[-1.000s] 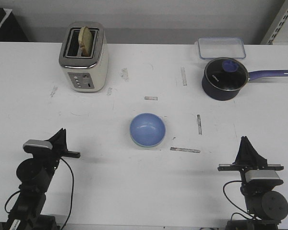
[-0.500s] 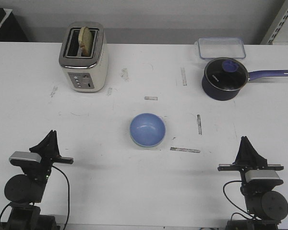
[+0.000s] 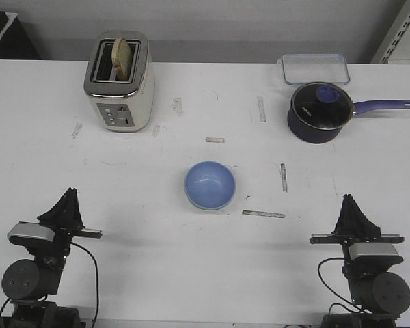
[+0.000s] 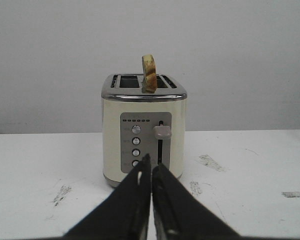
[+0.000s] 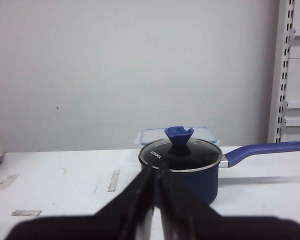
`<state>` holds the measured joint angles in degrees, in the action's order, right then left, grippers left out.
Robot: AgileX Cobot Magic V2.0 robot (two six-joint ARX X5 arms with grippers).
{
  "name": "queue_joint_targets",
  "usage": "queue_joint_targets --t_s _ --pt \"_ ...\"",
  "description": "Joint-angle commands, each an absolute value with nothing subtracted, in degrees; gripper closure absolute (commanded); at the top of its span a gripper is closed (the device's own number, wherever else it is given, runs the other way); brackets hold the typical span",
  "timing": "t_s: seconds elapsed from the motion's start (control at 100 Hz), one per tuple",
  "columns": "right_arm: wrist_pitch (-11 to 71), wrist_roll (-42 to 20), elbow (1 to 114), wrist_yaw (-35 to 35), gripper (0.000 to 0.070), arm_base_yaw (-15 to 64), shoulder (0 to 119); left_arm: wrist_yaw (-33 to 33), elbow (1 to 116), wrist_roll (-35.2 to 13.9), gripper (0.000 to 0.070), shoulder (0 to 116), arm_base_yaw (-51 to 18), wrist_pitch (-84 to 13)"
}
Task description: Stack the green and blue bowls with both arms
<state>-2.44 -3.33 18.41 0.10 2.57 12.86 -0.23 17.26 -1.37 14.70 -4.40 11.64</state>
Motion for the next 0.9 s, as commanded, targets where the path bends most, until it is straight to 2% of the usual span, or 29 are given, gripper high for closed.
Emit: queue_joint_targets --t_s 0.0,0.72,0.89 --pt "-3.0 -3.2 18.5 0.0 0.0695 2.6 12.7 0.0 16.0 -0.9 0.0699 13.8 -4.4 12.5" --pt "-3.0 -3.2 18.5 0.0 0.0695 2.6 12.7 1.5 2.7 -0.6 0.0699 0.1 -1.8 11.6" --pt "-3.0 -3.2 18.5 0.0 0.0695 2.6 12.7 1.2 0.8 -0.7 0.0699 0.2 -1.9 12.4"
